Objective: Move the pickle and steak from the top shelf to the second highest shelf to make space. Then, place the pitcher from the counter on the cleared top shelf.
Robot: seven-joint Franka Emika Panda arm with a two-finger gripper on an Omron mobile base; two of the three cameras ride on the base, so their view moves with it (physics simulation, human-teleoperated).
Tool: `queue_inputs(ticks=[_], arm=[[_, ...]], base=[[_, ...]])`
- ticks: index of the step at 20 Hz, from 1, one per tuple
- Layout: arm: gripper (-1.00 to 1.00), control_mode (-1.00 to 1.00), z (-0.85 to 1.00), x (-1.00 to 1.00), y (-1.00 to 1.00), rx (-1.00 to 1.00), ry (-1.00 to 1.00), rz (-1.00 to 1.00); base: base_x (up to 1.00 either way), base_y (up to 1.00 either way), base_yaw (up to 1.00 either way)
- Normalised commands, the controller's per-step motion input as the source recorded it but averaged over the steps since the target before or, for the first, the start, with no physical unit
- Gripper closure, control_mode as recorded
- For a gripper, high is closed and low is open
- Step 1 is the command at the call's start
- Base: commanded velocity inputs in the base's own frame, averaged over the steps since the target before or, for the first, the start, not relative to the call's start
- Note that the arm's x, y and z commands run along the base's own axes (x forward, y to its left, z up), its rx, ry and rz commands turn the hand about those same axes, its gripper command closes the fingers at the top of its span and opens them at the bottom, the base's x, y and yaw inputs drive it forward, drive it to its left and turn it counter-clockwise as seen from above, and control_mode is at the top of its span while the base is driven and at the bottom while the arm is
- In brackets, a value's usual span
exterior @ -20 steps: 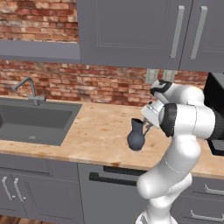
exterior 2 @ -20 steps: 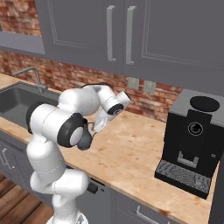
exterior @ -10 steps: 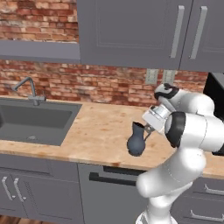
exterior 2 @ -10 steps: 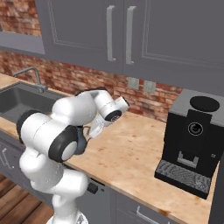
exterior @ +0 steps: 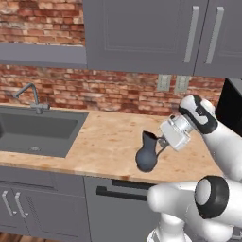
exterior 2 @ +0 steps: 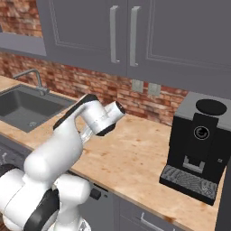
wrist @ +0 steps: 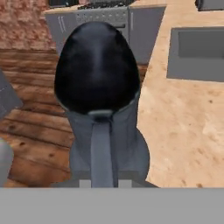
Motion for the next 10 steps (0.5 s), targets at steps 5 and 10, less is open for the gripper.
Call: queue_inputs(ticks=[5, 10], arm=[[1.0, -1.0, 0.55, -0.63, 0.0, -0.04, 0.05, -0.48], [1.0, -1.0, 0.53, -0.23, 0.0, -0.09, 0.13, -0.59]], base=[[0.0, 0.0, 0.0], [0.0, 0.0, 0.0]])
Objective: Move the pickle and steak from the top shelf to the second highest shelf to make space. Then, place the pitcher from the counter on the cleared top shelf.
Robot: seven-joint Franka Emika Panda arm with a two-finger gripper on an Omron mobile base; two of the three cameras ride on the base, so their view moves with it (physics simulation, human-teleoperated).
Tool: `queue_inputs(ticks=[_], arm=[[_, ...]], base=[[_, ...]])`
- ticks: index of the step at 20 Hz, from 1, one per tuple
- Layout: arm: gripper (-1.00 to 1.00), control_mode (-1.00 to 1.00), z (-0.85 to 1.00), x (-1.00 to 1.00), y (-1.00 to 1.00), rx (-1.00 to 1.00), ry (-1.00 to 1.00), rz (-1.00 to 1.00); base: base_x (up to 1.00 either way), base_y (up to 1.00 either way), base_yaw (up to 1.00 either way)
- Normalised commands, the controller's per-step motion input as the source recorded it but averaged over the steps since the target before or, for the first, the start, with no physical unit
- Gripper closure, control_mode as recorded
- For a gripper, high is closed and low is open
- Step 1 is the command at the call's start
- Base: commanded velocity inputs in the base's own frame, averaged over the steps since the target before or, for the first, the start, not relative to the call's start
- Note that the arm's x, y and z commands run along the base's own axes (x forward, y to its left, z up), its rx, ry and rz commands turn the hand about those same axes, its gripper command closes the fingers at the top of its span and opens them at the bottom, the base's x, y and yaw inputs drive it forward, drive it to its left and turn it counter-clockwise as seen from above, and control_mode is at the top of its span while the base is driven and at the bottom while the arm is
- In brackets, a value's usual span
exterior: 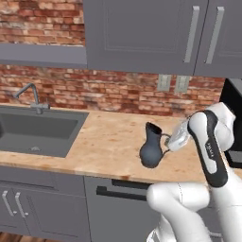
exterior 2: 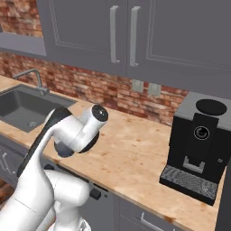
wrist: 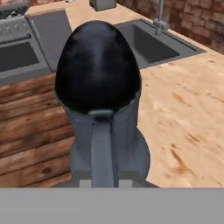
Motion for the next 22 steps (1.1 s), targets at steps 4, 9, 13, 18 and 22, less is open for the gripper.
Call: queue_inputs(ticks=[4, 9, 13, 18, 22], arm=[[1.0, -1.0, 0.4, -0.03, 0.0, -0.11, 0.22, -0.65], [1.0, -1.0, 0.07, -0.24, -0.05, -0.11, 0.23, -0.61], [1.0, -1.0, 0.2, -0.35, 0.0, -0.04, 0.12, -0.5], [1.0, -1.0, 0.54, -0.38, 0.0, 0.0, 0.03, -0.21], [1.0, -1.0, 0.4, -0.48, -0.03, -0.01, 0.0, 0.0]], base=[[0.0, 0.0, 0.0], [0.0, 0.0, 0.0], [0.0, 0.0, 0.0], [0.0, 0.0, 0.0], [0.0, 0.0, 0.0]])
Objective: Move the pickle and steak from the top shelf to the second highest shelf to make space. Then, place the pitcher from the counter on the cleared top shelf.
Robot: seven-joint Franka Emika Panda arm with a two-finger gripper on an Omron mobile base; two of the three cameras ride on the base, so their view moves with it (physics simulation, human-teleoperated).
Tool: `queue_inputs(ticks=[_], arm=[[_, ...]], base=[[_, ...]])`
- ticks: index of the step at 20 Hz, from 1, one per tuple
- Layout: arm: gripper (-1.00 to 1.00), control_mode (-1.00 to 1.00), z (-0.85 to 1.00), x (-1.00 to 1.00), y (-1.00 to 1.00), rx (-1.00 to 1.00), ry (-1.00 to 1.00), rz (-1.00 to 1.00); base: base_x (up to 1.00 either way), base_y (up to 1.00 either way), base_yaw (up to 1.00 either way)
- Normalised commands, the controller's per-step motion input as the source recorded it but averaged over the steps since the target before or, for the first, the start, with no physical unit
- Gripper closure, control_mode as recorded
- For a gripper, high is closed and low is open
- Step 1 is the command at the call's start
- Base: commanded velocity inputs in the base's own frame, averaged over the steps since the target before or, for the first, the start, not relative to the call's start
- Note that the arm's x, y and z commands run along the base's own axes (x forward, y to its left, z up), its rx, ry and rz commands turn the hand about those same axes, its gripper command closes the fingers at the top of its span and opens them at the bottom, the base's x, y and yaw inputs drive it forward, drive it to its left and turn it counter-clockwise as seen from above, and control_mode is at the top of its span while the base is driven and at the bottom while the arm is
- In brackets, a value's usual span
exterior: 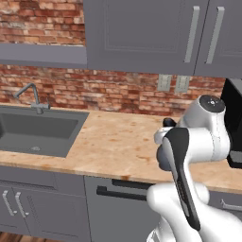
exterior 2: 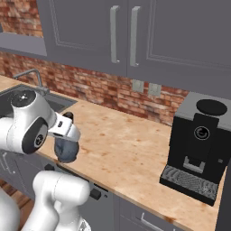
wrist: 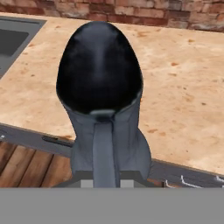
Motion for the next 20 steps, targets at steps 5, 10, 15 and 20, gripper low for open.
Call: queue_inputs(ticks=[5, 10, 15, 20], arm=[[1.0, -1.0, 0.24, -0.59, -0.18, 0.0, 0.0, 0.0], [1.0, -1.0, 0.13, -0.07, -0.03, 0.0, 0.0, 0.0], [1.0, -1.0, 0.0, 0.06, 0.0, 0.0, 0.01, 0.0], [1.0, -1.0, 0.01, -0.14, 0.08, -0.02, 0.0, 0.0]], base=[[0.0, 0.0, 0.0], [0.0, 0.0, 0.0], [0.0, 0.0, 0.0], [0.0, 0.0, 0.0]])
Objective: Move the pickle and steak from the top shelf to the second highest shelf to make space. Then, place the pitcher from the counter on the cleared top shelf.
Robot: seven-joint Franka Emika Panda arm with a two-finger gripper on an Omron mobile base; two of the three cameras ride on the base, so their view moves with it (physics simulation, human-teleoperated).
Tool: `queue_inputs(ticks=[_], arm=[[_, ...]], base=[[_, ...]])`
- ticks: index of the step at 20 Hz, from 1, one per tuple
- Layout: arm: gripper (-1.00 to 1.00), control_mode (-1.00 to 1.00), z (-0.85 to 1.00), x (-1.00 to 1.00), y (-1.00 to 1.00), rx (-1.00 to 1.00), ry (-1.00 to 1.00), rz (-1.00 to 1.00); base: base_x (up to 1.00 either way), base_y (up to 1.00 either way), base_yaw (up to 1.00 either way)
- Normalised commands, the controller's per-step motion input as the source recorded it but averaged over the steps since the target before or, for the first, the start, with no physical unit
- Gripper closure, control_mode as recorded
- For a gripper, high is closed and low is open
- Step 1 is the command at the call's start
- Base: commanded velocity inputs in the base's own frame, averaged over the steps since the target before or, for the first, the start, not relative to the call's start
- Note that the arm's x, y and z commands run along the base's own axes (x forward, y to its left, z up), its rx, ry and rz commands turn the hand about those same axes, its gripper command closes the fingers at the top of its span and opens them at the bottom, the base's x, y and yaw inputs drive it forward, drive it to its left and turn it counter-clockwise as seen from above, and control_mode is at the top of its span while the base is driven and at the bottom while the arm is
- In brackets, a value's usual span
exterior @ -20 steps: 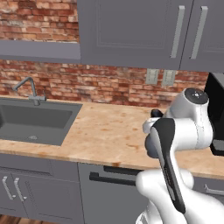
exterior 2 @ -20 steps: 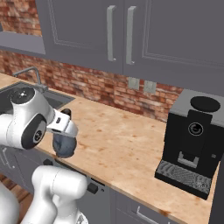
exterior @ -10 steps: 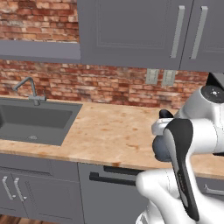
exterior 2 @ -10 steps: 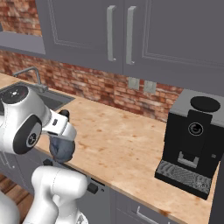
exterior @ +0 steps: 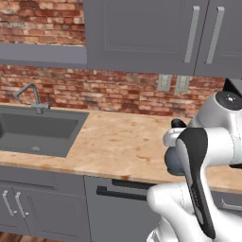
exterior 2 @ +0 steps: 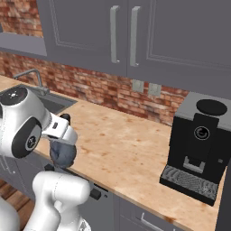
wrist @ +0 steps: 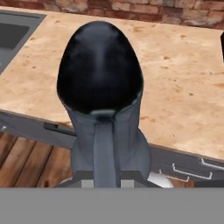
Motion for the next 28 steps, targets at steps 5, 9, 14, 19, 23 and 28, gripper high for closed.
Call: queue_inputs(ticks=[5, 9, 14, 19, 23, 28], arm=[[1.0, 1.0, 0.0, -0.16, 0.1, -0.03, 0.0, 0.0], [1.0, 1.0, 0.0, 0.0, 0.0, 0.0, 0.0, 0.0], [1.0, 1.0, 0.0, 0.0, 0.0, 0.0, 0.0, 0.0], [1.0, 1.0, 0.0, 0.0, 0.0, 0.0, 0.0, 0.0], [1.0, 1.0, 0.0, 0.0, 0.0, 0.0, 0.0, 0.0], [1.0, 1.0, 0.0, 0.0, 0.0, 0.0, 0.0, 0.0]], base=[[-0.16, 0.05, 0.0], [-0.74, 0.11, 0.02], [-0.96, 0.11, 0.02], [-1.0, 0.07, 0.01], [-1.0, -0.02, -0.01], [-0.94, -0.37, -0.2]])
